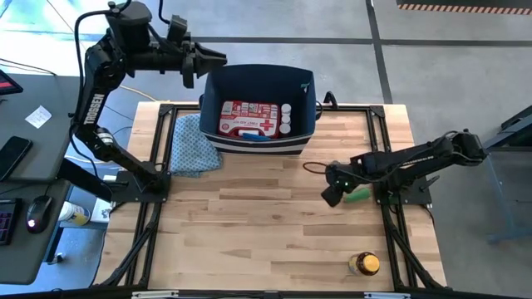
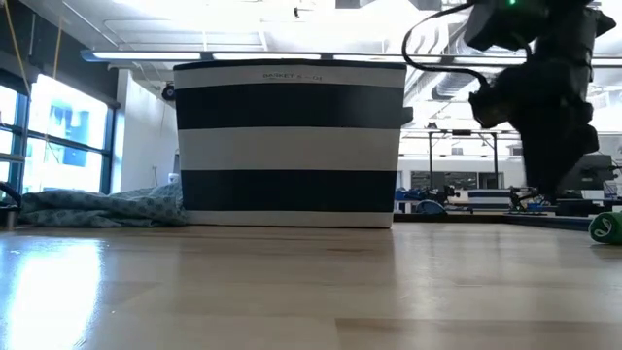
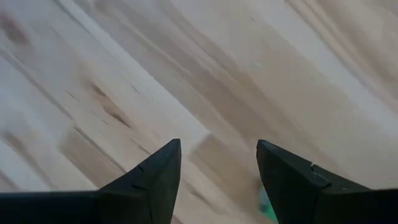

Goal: Pick & place medical supplies in basket/bin
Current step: Put the green bandage into the blue bin

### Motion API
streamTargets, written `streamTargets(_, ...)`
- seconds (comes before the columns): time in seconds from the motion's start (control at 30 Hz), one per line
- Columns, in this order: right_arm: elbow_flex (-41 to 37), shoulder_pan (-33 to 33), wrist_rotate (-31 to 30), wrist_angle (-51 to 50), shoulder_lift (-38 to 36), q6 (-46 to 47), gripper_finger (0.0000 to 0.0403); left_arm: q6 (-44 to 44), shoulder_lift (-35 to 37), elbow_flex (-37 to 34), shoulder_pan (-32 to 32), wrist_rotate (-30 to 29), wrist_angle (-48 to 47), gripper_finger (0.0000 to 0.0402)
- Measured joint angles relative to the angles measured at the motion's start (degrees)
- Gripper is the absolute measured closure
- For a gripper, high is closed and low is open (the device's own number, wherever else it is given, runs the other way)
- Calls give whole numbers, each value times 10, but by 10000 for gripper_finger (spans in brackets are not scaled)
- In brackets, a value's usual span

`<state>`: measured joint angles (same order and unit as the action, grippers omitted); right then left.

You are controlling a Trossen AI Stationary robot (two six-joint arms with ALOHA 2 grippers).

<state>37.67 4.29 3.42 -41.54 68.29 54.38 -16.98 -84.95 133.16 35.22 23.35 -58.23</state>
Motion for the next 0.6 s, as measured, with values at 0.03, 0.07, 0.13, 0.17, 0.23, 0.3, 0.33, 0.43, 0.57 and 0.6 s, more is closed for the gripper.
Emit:
streamTargets(0.03, 0, 0, 3, -9, 0, -13, 202, -9, 0, 0, 0, 0, -9, 257)
streamTargets(0.07, 0, -1, 8, -15, 0, -20, 202, -22, 0, 0, -1, 0, -22, 257)
streamTargets(0.13, 0, -3, 12, -16, 0, -23, 202, -43, 0, 0, -11, -5, -47, 257)
streamTargets(0.17, 0, -3, 9, -15, 0, -27, 202, -46, 0, 0, -20, -15, -57, 257)
streamTargets(0.23, 0, -1, -1, -15, 0, -45, 202, -42, -1, 0, -39, -45, -67, 257)
streamTargets(0.3, 0, 0, -7, -24, 0, -60, 202, -44, -3, 0, -55, -75, -63, 257)
streamTargets(0.33, 0, 0, -8, -29, 0, -69, 202, -47, -5, 0, -62, -86, -55, 257)
streamTargets(0.43, 0, 0, -13, -52, 0, -116, 202, -39, -7, 0, -79, -92, -48, 257)
streamTargets(0.57, 0, 0, -19, -103, 0, -160, 202, -50, -7, 0, -81, -89, -58, 257)
streamTargets(0.6, 0, 0, -19, -109, 0, -170, 202, -54, -7, 0, -85, -90, -62, 257)
